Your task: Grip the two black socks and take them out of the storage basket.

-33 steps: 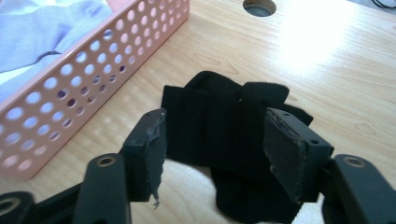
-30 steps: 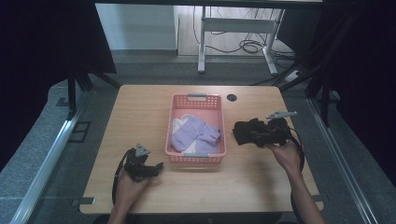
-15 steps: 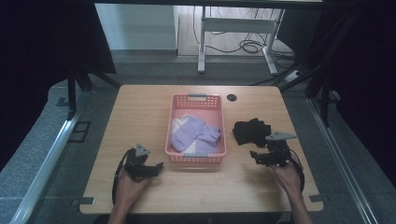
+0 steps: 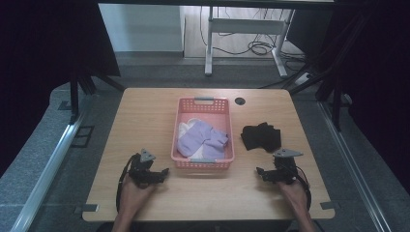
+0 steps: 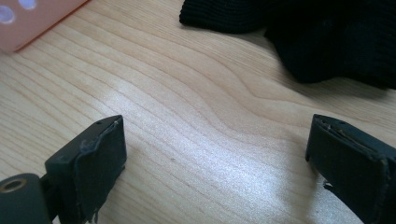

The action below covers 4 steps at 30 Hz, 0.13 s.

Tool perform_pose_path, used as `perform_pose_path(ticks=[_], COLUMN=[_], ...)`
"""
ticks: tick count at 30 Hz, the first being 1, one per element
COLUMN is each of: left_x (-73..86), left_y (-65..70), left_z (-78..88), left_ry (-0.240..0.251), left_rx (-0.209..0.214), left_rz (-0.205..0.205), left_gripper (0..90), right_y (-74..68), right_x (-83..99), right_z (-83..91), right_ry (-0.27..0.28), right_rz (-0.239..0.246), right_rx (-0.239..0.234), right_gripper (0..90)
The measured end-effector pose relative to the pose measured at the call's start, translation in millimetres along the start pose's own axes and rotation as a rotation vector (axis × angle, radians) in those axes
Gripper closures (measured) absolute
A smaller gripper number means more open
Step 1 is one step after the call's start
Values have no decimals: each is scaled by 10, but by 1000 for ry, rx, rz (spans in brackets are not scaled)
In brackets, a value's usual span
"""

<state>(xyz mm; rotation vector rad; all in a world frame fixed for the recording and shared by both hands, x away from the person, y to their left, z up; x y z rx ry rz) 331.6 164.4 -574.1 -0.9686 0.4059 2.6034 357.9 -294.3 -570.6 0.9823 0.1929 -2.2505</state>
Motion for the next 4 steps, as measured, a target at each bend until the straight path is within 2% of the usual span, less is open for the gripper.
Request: perform_pose_path(ticks=[4], left_x=[0], left_y=[0], left_z=[0], left_ry=[0], left_rx=[0], left_rz=[0], left_gripper=[125], right_y=[-2], right_x=[1], right_z=[-2], right_ry=[0], right_rz=[1], right_rx=[3], right_gripper=[47])
Point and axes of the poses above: each handheld gripper's, and its own axes: z roughly backward along the jaws, x roughly out of its underside, y roughly to its right, the point moved 4 cm from there along -z, roughly forward along the jaws, and after that the axes turned 10 degrees about z, right-handed, at the moved point
